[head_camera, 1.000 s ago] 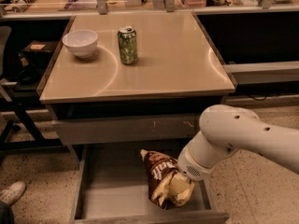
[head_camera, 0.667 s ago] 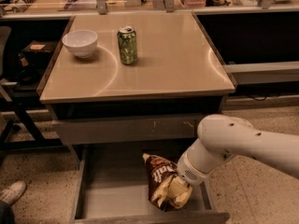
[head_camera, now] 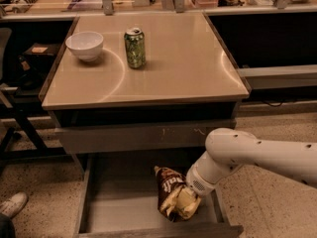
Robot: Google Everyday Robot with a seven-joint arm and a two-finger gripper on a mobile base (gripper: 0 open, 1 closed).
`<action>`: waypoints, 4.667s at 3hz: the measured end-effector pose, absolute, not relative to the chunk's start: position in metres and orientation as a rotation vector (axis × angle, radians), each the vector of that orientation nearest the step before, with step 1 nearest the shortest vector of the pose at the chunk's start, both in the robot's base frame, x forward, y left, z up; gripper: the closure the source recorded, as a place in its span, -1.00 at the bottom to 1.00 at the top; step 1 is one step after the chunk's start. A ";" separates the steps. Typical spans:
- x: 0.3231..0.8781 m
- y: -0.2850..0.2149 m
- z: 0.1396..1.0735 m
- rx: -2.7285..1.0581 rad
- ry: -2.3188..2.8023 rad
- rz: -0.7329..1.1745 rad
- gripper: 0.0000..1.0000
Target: Place brown chip bag into middle drawer
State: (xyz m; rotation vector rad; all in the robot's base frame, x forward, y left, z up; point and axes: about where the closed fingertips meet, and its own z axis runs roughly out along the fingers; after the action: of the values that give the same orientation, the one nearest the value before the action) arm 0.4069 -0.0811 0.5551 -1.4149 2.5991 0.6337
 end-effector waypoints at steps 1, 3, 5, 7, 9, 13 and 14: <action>0.412 -0.057 0.542 -1.446 2.562 0.657 1.00; 0.426 -0.005 0.518 -1.510 2.462 0.761 1.00; 0.429 0.032 0.491 -1.565 2.401 0.852 1.00; 0.435 0.034 0.470 -1.563 2.414 0.759 1.00; 0.443 0.019 0.452 -1.510 2.467 0.647 1.00; 0.446 0.014 0.444 -1.495 2.482 0.628 -0.31; 0.446 0.014 0.444 -1.495 2.482 0.628 -0.76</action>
Offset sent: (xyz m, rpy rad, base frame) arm 0.0294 0.0842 -0.0393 0.1238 -0.0331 0.0967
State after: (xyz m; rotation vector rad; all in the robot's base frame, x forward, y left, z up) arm 0.4465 0.0136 0.4440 -1.4951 2.4821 0.6279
